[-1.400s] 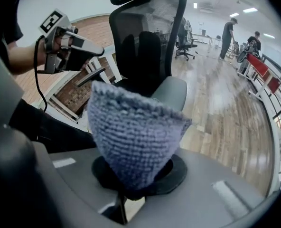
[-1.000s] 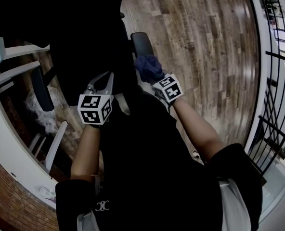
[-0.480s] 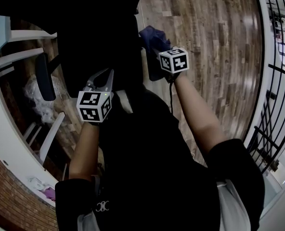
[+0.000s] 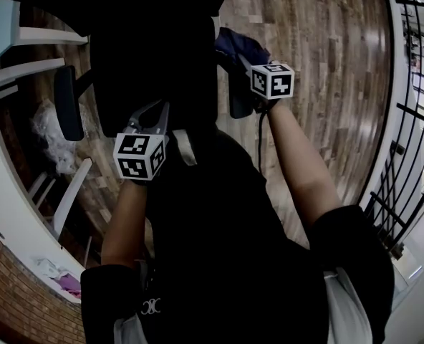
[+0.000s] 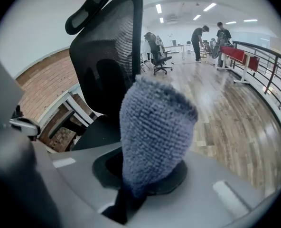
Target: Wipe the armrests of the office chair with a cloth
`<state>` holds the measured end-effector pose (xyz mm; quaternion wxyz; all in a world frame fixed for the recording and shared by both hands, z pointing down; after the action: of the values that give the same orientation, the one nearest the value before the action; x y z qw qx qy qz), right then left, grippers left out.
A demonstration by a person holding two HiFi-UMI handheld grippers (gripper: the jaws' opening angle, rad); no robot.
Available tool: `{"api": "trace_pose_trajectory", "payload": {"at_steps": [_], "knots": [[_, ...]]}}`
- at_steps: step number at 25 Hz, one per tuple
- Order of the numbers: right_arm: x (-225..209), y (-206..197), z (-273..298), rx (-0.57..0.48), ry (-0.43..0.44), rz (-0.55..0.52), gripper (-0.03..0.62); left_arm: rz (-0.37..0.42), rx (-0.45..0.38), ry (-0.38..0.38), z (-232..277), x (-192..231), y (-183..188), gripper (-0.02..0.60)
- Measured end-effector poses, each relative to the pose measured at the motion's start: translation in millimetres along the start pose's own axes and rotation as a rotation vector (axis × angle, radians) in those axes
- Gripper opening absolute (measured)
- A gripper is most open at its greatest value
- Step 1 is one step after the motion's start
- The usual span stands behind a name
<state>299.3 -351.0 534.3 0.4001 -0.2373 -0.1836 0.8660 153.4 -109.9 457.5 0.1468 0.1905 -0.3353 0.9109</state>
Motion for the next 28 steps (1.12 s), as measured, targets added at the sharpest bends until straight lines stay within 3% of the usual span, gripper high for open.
{"api": "trace_pose_trajectory", "payload": {"at_steps": [15, 22, 28], "knots": [[60, -153, -71, 0.084, -0.089, 0.207, 0.061, 0.049, 0.062, -0.088, -3, 30, -6, 0.006], [89, -178, -76, 0.171, -0.117, 0.26, 0.061, 0.105, 0.079, -0.119, -5, 45, -3, 0.006], [135, -153, -56, 0.023, -0.13, 0.257, 0.061, 0.081, 0.066, -0.132, -6, 66, -4, 0.006]]}}
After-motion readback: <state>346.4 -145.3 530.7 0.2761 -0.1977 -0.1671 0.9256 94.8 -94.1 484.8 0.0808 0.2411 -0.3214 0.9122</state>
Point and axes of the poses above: the fingertips, and each gripper's own axes: z forward along the fingers, x to its left, y out of its top, the point moved 4 cm from there along -z, backward along the fingers, and after that the axes turned 4 degrees about x, right-handed, at the moved point
